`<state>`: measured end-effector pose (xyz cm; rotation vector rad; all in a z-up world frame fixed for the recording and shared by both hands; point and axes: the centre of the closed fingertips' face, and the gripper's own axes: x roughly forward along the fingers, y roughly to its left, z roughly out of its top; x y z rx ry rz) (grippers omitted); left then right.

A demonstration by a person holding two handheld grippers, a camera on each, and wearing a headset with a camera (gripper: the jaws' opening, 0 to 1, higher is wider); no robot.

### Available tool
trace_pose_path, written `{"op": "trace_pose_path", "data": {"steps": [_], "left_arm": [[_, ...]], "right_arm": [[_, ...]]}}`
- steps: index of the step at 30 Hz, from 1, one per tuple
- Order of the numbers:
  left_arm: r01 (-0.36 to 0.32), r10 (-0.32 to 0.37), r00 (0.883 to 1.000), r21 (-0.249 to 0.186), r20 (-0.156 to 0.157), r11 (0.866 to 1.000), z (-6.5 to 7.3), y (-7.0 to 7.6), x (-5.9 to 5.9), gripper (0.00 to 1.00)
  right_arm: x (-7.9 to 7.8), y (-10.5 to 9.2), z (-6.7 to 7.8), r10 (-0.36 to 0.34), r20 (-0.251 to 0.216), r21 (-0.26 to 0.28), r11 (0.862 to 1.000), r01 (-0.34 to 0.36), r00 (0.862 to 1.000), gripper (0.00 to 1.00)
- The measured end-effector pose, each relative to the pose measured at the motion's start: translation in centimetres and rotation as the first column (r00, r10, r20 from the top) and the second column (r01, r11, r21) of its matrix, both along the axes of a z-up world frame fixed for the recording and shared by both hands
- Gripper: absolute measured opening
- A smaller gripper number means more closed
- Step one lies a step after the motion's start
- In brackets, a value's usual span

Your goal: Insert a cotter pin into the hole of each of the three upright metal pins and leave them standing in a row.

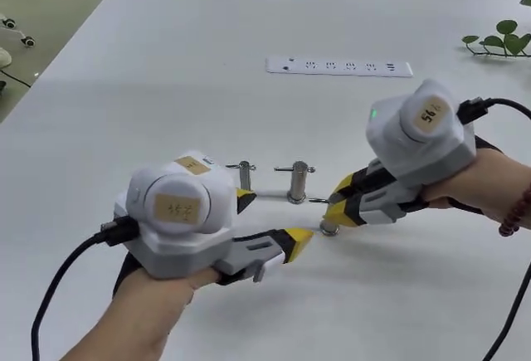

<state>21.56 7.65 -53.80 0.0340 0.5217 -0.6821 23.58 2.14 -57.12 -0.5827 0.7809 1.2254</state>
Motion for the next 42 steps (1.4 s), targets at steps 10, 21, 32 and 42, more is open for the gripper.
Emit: {"op": "trace_pose_path", "data": {"steps": [10,21,32,42], "left_arm": [[-0.027,0.027,0.999,0.022,0.028,0.999,0.9,2.1,-1.3,0.54],[-0.052,0.052,0.997,0.002,0.063,0.999,1.6,3.3,-1.8,0.6],[-0.062,0.062,0.995,-0.007,0.076,0.998,1.6,4.3,-1.5,0.69],[-0.038,0.037,0.994,0.007,0.102,0.999,1.7,4.1,-1.7,0.69]], "right_arm": [[0.1,-0.2,0.0,0.007,0.005,-0.009,1.0,-0.007,1.0,0.08],[1.4,-1.3,0.0,-0.004,0.011,-0.021,1.0,0.004,1.0,0.08],[2.5,-1.6,0.2,-0.004,0.026,-0.031,1.0,0.005,1.0,0.08],[3.2,-2.0,0.3,0.003,0.03,-0.05,0.999,-0.001,1.0,0.08]]}}
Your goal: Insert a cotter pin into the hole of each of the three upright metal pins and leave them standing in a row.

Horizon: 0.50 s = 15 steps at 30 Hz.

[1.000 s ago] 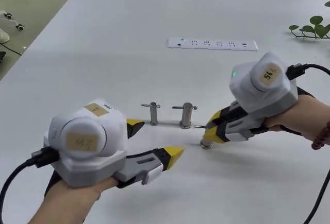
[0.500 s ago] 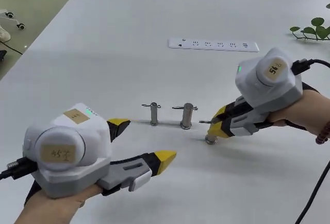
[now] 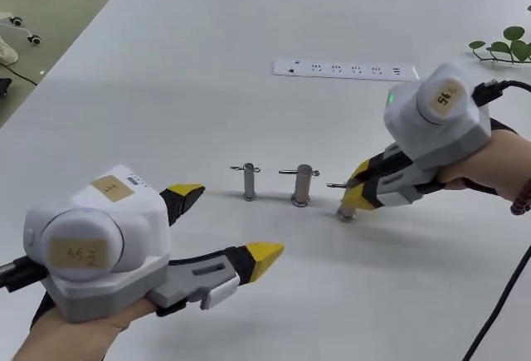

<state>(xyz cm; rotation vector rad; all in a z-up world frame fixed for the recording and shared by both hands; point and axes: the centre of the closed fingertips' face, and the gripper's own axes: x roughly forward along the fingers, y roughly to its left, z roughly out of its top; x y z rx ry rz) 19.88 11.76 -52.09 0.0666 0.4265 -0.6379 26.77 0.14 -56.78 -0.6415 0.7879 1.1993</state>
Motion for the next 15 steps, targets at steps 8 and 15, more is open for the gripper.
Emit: {"op": "trace_pose_path", "data": {"steps": [8,15], "left_arm": [[-0.007,0.007,1.0,-0.005,-0.005,1.0,-0.2,0.2,0.1,0.69],[-0.01,0.01,1.0,-0.007,-0.009,1.0,-0.3,0.3,0.1,0.69]], "right_arm": [[1.0,-0.5,0.0,-0.009,-0.005,-0.006,1.0,0.009,1.0,0.08],[1.6,-0.7,-0.2,-0.007,-0.012,-0.007,1.0,0.007,1.0,0.08]]}}
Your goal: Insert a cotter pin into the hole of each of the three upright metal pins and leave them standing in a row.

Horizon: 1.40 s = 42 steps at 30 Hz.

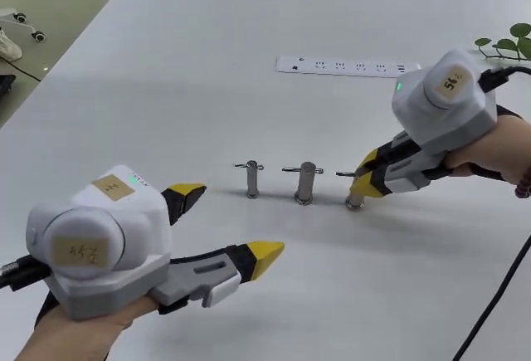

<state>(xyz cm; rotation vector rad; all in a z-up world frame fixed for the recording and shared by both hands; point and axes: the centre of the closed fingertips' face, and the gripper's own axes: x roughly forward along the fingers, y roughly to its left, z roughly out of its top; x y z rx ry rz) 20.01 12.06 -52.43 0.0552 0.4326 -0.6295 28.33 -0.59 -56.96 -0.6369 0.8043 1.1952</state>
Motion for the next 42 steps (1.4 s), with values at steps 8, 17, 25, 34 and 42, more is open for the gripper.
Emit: {"op": "trace_pose_path", "data": {"steps": [8,17,25,34,42], "left_arm": [[-0.001,0.001,1.0,-0.006,-0.006,1.0,-0.2,0.0,0.1,0.69],[0.001,-0.001,1.0,-0.003,-0.019,1.0,-0.5,0.1,-0.1,0.69],[-0.001,0.001,1.0,-0.002,-0.02,1.0,-0.5,0.2,0.0,0.69],[-0.011,0.011,1.0,-0.008,-0.009,1.0,0.0,0.5,0.5,0.69],[-0.066,0.066,0.998,-0.039,-0.011,0.997,0.4,0.7,1.7,0.69]], "right_arm": [[0.5,-0.1,-0.2,0.018,-0.007,-0.002,1.0,-0.018,1.0,0.09],[0.4,-0.1,-0.2,0.041,0.005,-0.008,0.999,-0.041,0.999,0.09],[0.4,0.0,0.3,0.017,0.027,0.015,1.0,-0.018,0.999,0.17],[-0.4,-0.4,1.3,-0.098,0.052,0.088,0.992,0.094,0.994,0.3],[-0.7,-0.8,3.3,-0.322,0.034,0.245,0.921,0.305,0.946,0.42]]}}
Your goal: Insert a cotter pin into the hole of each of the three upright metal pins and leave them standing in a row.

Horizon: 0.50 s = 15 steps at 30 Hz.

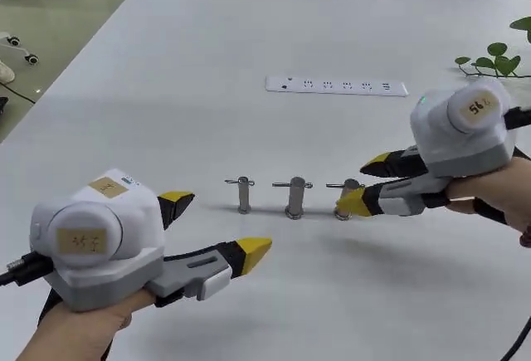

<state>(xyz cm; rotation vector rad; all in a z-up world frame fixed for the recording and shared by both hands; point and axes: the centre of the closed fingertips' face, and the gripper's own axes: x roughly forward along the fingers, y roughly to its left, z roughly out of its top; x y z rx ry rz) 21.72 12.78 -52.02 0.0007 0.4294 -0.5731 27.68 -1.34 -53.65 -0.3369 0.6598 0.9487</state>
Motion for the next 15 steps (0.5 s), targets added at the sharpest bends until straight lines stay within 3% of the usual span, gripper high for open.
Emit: {"op": "trace_pose_path", "data": {"steps": [6,11,15], "left_arm": [[-0.015,0.015,1.0,0.016,0.002,1.0,0.1,-0.3,0.6,0.69],[-0.038,0.038,0.999,0.039,-0.005,0.999,-0.2,-0.2,1.2,0.69],[-0.054,0.055,0.998,0.033,-0.008,0.998,-0.3,-0.2,1.6,0.69]], "right_arm": [[-0.9,0.1,0.8,-0.144,-0.007,0.102,0.984,0.144,0.99,0.47],[-1.9,-0.2,0.9,-0.213,0.013,0.122,0.97,0.21,0.977,0.49],[-2.6,-0.2,1.2,-0.27,0.004,0.154,0.952,0.266,0.963,0.53]]}}
